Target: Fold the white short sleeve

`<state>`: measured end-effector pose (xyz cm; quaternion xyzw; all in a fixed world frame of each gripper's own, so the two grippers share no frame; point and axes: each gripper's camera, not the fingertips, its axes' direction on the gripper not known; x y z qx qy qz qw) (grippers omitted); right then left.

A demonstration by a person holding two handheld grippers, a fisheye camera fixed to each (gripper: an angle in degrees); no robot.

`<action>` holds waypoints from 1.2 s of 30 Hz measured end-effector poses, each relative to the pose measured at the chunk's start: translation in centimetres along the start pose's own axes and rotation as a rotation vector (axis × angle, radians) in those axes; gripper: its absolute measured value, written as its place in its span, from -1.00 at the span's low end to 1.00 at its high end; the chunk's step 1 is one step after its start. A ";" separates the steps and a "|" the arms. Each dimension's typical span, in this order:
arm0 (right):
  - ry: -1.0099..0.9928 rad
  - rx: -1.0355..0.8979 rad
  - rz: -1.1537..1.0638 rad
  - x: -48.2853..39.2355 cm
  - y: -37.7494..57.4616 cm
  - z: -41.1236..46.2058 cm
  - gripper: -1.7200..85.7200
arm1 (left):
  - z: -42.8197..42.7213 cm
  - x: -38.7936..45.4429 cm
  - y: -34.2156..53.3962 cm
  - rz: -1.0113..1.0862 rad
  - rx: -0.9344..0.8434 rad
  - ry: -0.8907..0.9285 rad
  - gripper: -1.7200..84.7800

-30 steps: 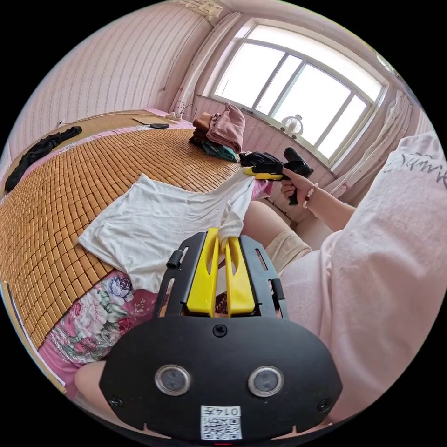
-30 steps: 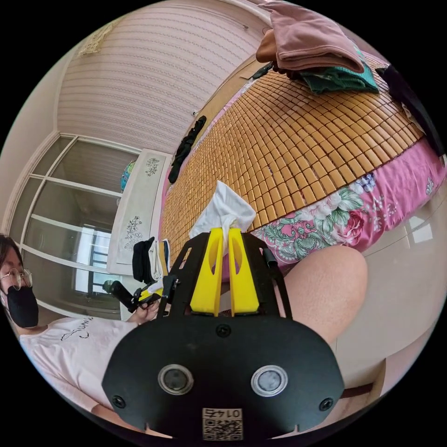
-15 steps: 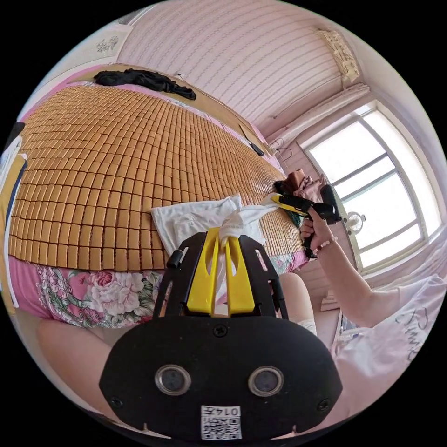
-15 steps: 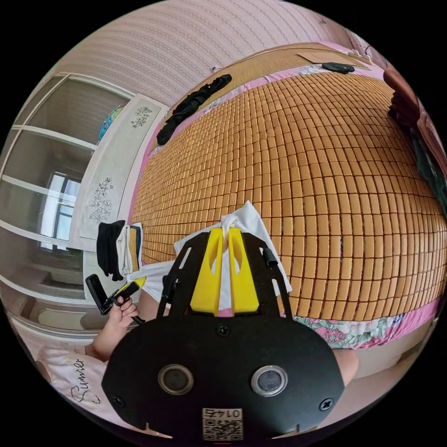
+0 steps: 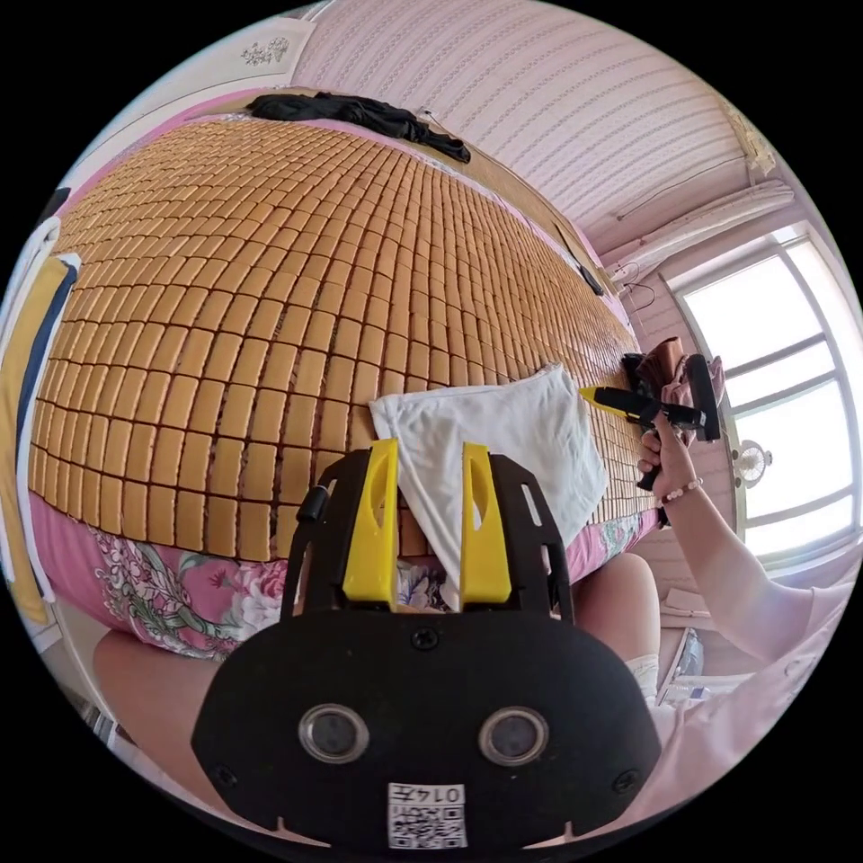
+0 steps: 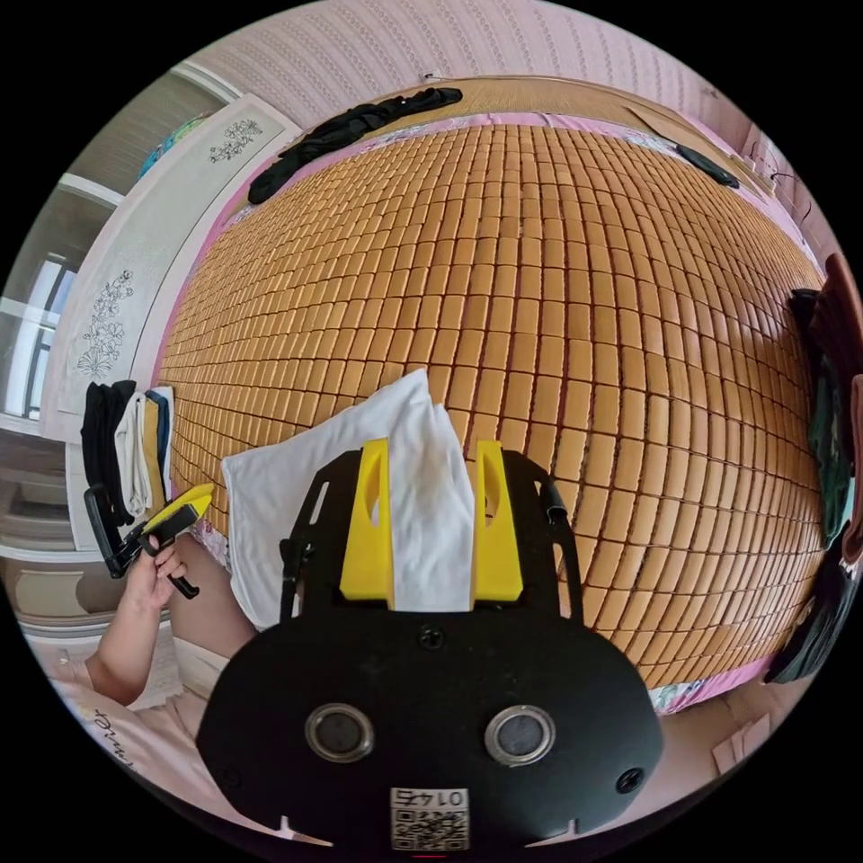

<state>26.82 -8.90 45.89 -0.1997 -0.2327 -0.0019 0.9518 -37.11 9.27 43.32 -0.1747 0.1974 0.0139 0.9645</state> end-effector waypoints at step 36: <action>-0.356 0.467 -0.914 -36.5 7.0 -18.1 -0.92 | -29.2 -2.6 26.4 0.130 0.779 -0.062 -0.98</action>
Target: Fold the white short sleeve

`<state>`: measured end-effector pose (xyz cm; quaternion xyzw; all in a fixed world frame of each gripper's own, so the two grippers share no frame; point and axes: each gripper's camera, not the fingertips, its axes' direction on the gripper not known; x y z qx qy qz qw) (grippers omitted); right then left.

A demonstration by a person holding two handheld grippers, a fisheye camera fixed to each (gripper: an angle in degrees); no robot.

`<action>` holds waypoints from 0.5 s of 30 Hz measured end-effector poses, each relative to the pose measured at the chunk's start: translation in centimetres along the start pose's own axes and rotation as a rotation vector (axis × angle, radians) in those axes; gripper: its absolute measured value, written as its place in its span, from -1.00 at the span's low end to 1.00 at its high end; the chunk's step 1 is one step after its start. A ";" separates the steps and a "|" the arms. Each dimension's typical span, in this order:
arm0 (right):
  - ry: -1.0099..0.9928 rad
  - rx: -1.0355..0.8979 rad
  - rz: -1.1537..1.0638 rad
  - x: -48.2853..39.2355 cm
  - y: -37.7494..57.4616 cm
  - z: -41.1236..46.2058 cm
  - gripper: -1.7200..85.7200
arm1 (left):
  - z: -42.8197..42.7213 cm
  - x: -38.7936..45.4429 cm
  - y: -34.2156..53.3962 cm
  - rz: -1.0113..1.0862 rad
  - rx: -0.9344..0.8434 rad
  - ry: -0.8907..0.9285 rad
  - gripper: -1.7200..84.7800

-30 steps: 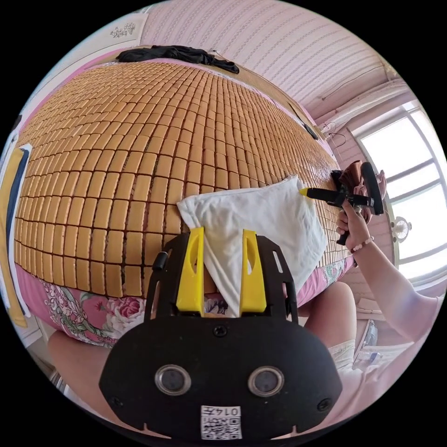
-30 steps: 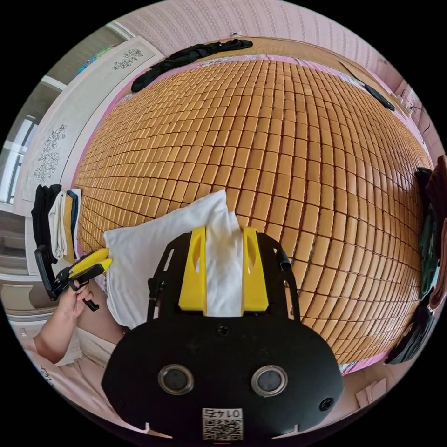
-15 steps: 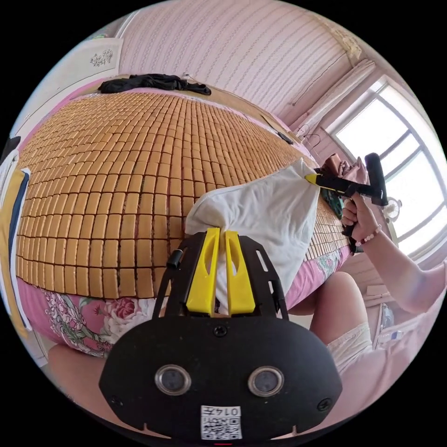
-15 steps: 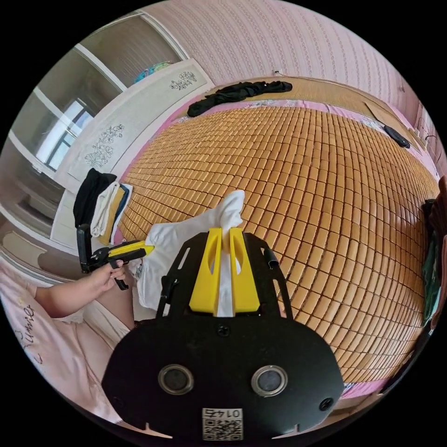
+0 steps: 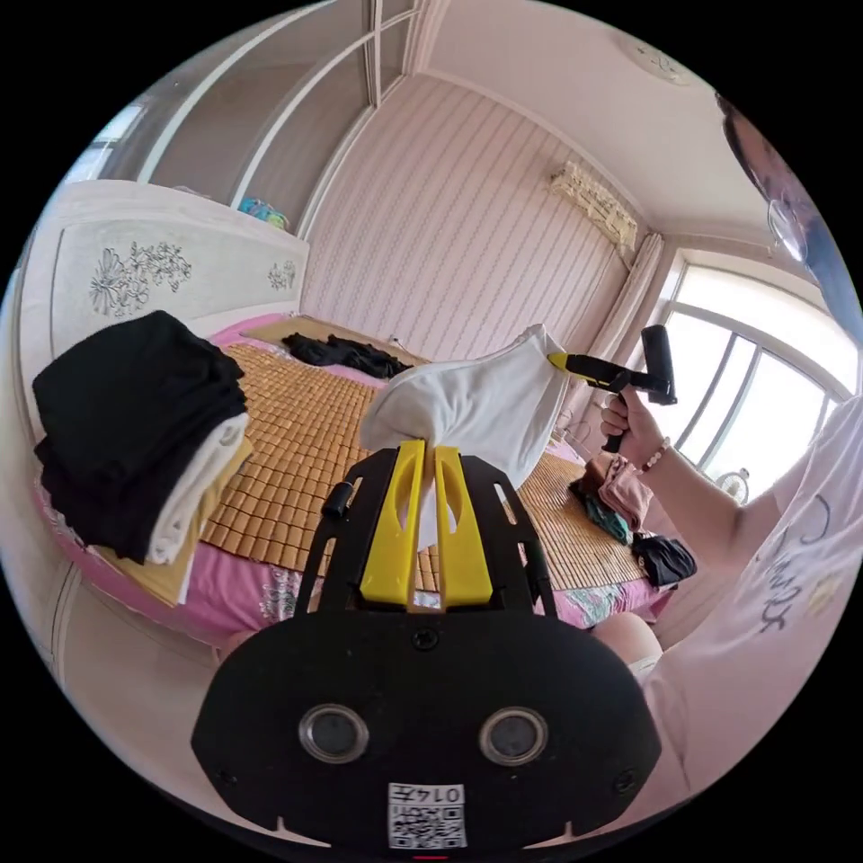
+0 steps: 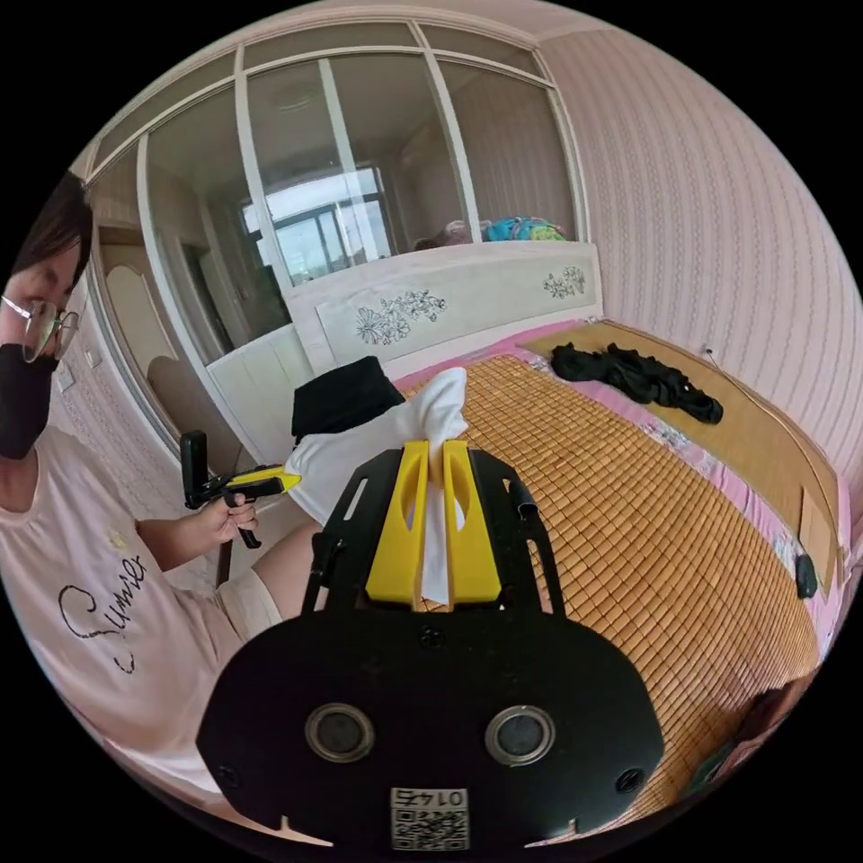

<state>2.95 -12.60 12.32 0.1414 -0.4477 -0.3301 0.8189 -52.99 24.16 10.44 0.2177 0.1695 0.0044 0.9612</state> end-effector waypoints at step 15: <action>-0.064 -0.505 0.060 -8.3 -22.3 35.8 -0.74 | -11.2 -17.0 -0.6 -0.428 -0.014 -0.587 -0.71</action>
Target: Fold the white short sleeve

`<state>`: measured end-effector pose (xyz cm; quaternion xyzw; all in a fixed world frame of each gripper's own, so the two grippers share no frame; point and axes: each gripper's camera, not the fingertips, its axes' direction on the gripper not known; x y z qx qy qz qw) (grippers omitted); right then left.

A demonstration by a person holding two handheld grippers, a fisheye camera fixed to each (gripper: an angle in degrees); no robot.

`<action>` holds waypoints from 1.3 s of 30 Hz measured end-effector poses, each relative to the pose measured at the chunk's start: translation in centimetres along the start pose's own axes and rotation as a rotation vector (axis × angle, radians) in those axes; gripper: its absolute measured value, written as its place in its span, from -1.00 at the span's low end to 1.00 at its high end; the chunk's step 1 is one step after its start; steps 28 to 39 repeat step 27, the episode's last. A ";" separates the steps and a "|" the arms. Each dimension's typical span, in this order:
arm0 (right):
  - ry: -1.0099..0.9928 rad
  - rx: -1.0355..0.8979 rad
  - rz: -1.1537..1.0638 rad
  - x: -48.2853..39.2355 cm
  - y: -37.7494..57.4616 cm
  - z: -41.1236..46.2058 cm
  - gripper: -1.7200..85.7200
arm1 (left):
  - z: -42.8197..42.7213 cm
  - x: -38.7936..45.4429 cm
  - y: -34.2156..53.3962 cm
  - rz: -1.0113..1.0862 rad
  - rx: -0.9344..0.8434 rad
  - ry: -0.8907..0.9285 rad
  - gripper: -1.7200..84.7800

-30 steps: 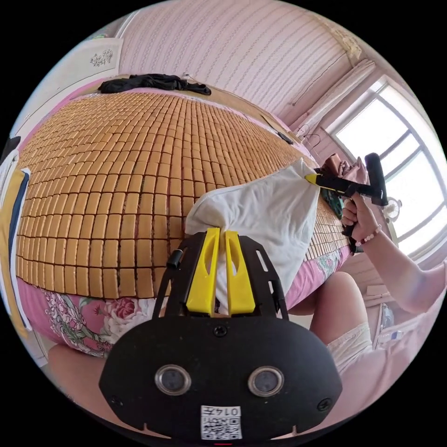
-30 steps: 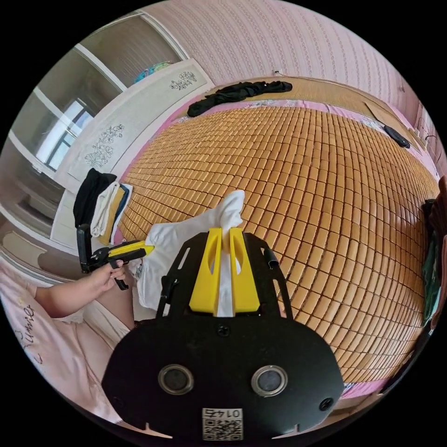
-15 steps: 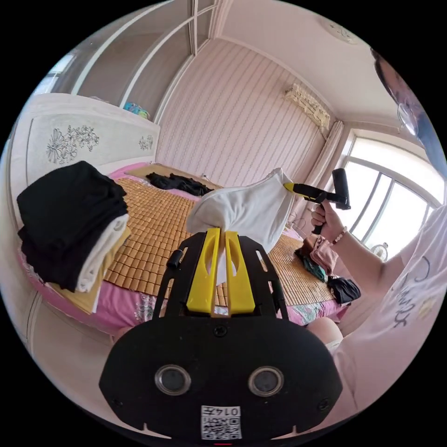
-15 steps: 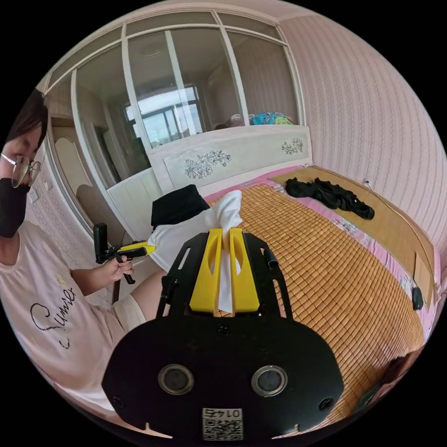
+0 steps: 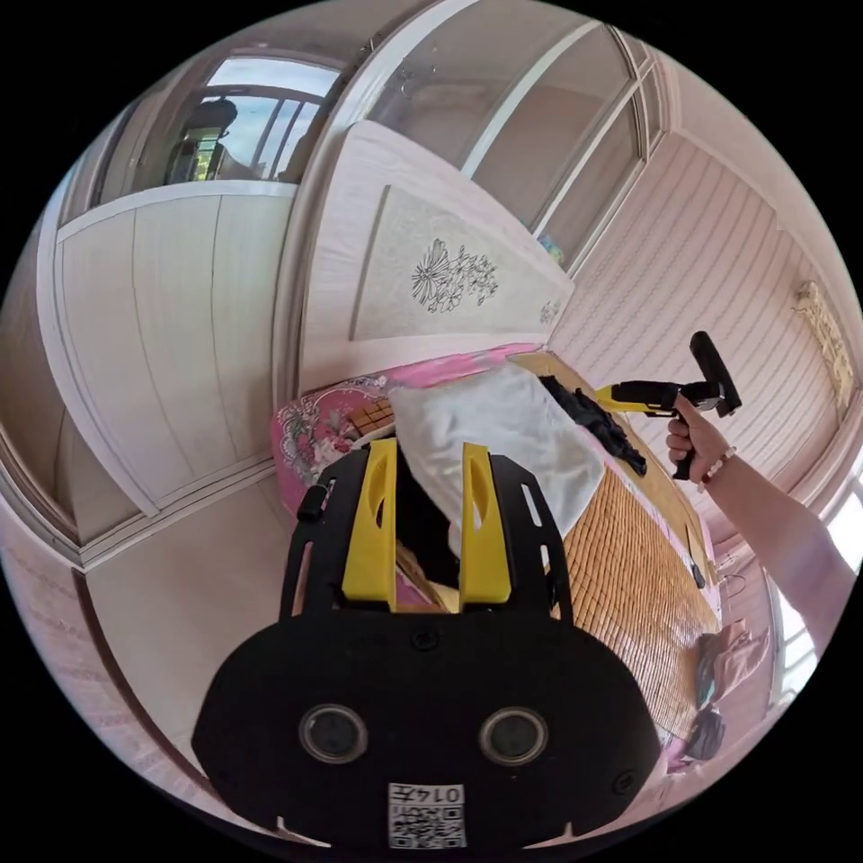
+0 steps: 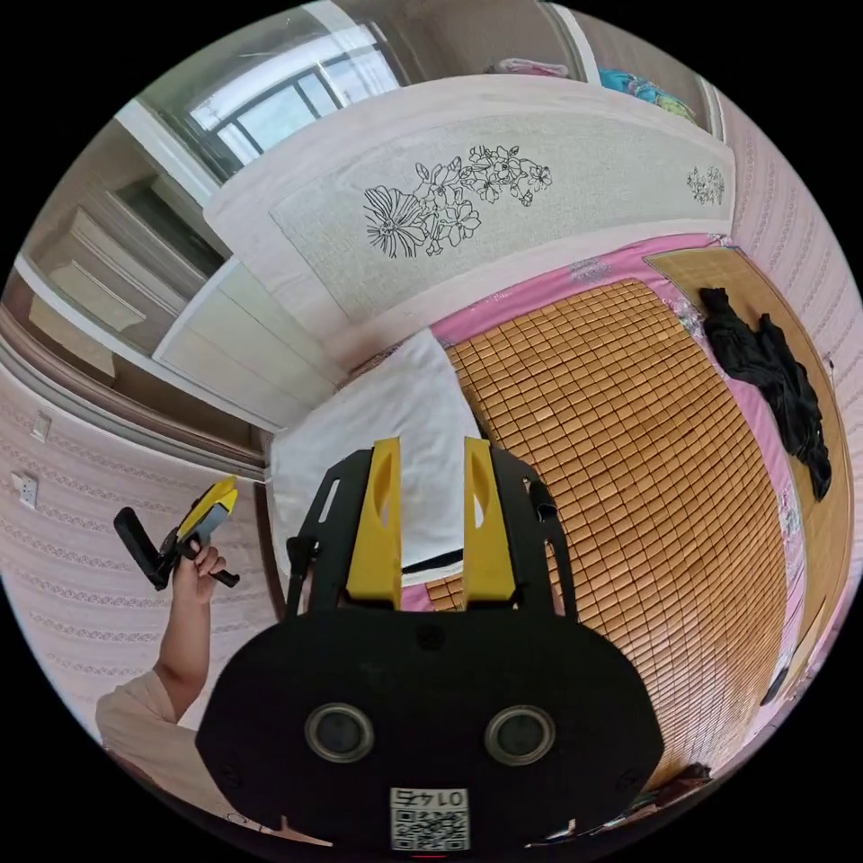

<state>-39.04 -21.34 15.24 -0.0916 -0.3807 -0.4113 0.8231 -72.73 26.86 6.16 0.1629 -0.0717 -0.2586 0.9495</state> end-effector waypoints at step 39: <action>0.690 0.318 1.133 2.9 84.4 -28.7 -0.72 | -6.4 59.7 33.3 1.197 -0.133 0.919 -0.82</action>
